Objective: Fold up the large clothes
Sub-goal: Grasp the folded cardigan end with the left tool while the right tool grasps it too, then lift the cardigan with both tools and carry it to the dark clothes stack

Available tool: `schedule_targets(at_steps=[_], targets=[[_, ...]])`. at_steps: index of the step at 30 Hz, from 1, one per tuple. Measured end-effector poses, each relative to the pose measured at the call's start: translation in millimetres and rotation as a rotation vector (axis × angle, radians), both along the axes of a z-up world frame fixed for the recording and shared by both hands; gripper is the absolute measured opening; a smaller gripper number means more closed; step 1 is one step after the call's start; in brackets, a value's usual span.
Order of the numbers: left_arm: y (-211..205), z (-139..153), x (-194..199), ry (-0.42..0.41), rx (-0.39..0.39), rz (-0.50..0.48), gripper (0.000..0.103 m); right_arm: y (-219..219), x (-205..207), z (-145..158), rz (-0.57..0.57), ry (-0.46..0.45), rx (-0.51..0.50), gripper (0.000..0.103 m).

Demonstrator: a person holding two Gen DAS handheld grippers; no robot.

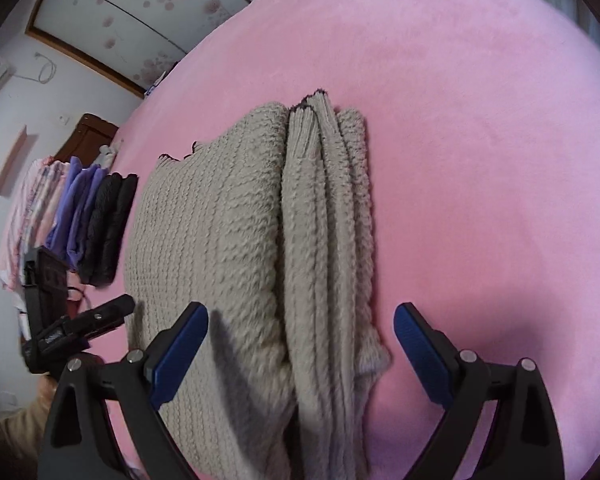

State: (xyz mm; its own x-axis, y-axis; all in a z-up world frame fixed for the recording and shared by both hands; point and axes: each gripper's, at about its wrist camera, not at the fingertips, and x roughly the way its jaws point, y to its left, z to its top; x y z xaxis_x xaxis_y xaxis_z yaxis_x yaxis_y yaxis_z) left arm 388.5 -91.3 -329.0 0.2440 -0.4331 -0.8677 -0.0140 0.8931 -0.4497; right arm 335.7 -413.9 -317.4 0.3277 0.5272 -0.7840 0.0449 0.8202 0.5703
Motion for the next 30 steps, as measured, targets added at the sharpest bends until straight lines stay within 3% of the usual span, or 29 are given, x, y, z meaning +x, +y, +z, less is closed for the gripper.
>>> schedule_targets(at_steps=[7, 13, 22, 24, 26, 30], targets=[[-7.0, -25.8, 19.6, 0.040, -0.052, -0.028, 0.102, 6.0, 24.6, -29.9, 0.079, 0.081, 0.099, 0.099], [-17.0, -34.1, 28.7, 0.044, -0.061, -0.044, 0.103, 20.0, 37.1, -40.6, 0.126, 0.137, 0.074, 0.103], [-27.2, -38.4, 31.9, 0.059, -0.047, -0.054, 0.103, 29.1, 32.5, -36.1, 0.119, 0.133, 0.042, 0.103], [-28.9, -35.7, 29.9, 0.060, -0.033, -0.052, 0.100, 28.3, 30.9, -34.3, 0.118, 0.124, 0.044, 0.099], [-32.4, -32.1, 29.8, 0.064, -0.031, -0.048, 0.093, 29.4, 29.7, -31.9, 0.122, 0.114, 0.089, 0.076], [-36.7, -24.0, 24.7, 0.038, 0.003, -0.038, 0.079, 27.0, 25.5, -28.7, 0.105, 0.101, 0.109, 0.064]])
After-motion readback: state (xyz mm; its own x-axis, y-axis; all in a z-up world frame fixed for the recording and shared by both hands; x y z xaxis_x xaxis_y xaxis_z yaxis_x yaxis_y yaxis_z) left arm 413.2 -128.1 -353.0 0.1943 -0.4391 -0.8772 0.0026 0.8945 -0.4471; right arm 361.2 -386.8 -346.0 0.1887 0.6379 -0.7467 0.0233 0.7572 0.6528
